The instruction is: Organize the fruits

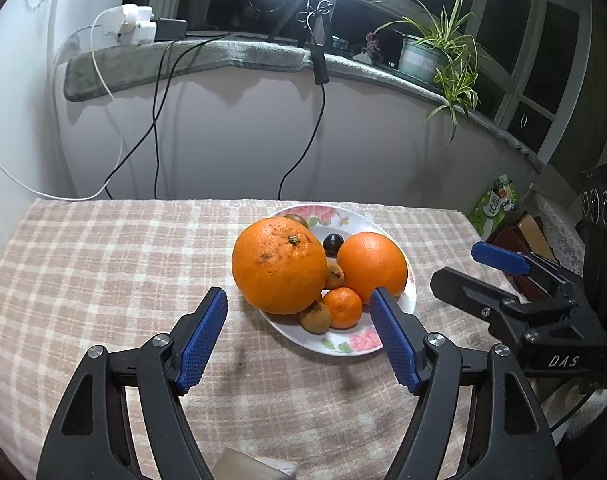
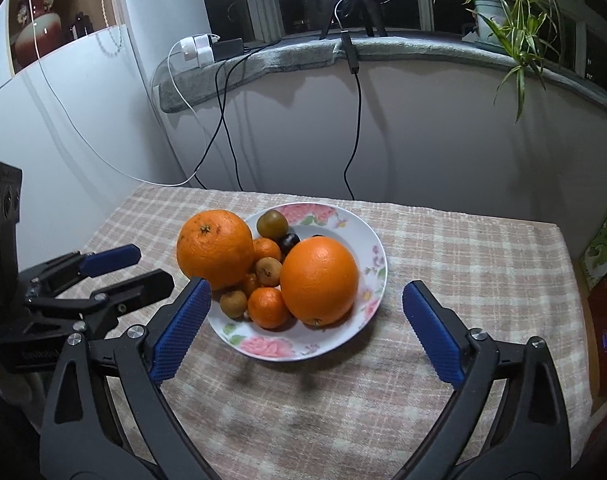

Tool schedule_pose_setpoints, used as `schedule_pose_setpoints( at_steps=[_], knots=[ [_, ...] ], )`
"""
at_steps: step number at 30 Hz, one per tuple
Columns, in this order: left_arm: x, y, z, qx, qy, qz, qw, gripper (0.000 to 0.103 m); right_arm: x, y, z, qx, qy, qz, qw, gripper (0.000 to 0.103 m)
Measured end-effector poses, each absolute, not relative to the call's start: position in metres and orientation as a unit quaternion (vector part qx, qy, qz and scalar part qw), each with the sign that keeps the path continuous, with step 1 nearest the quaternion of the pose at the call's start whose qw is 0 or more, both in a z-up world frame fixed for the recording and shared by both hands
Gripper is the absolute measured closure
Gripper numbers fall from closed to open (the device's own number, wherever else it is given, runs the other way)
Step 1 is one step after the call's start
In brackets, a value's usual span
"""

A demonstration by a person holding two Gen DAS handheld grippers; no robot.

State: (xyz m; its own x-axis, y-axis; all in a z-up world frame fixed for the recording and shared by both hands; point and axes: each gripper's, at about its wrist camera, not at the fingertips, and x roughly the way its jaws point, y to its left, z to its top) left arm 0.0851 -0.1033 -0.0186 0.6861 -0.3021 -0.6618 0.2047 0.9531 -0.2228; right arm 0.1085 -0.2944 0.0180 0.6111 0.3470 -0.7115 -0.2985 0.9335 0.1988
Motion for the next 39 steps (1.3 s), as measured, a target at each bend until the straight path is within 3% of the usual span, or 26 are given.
schedule_pose_setpoints(
  at_steps=[39],
  knots=[
    [0.078, -0.112, -0.013, -0.047, 0.358, -0.127, 0.924, 0.023, 0.109, -0.299, 0.02, 0.028, 0.399, 0.166, 0.901, 0.004]
  ],
)
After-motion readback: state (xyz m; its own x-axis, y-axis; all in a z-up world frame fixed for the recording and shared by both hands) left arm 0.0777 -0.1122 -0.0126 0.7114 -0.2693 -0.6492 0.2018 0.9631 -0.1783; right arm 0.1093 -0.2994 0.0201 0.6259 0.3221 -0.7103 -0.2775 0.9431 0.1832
